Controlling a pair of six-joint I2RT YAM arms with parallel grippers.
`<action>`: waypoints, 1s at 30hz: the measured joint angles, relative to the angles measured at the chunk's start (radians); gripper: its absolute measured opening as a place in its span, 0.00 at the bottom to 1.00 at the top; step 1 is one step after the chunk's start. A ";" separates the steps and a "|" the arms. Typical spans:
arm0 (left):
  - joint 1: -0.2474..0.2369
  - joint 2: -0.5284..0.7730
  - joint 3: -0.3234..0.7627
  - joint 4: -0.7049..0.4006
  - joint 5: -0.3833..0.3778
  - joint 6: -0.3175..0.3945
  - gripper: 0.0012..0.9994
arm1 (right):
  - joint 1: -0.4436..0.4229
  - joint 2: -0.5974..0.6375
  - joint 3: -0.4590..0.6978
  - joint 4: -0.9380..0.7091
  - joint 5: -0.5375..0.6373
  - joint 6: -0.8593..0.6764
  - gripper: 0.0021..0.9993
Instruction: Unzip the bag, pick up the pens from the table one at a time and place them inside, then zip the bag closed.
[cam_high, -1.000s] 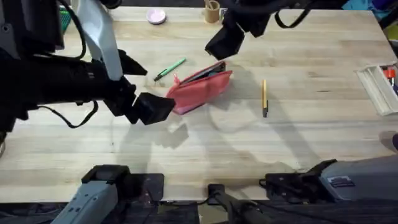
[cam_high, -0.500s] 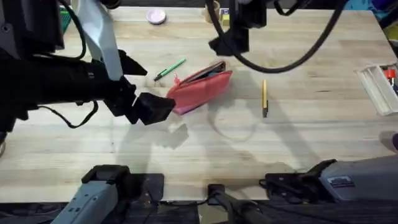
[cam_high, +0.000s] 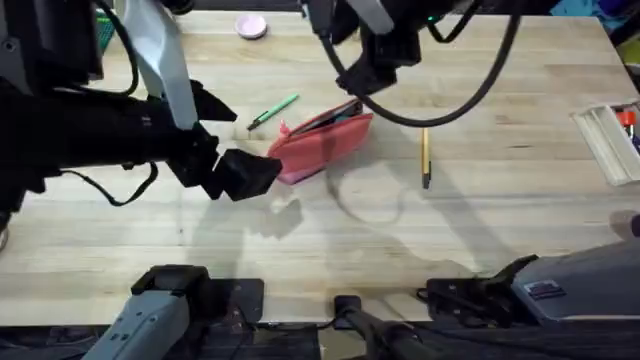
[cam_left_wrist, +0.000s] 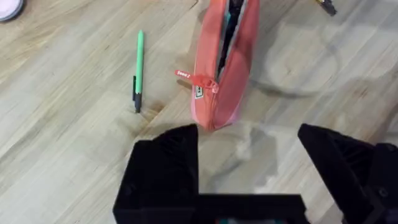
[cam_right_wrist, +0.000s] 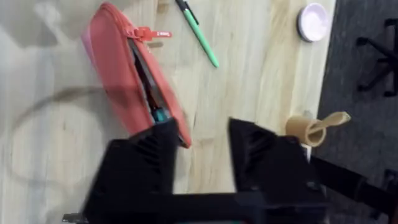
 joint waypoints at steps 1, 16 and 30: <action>0.000 0.000 0.000 0.000 0.000 0.000 1.00 | 0.003 0.005 0.000 -0.001 0.000 0.000 0.41; 0.000 0.000 0.000 0.000 0.000 0.000 1.00 | 0.031 0.127 0.000 -0.027 0.000 -0.001 0.03; 0.000 0.000 0.000 0.000 0.000 0.000 1.00 | 0.031 0.231 0.001 -0.092 -0.012 -0.001 0.03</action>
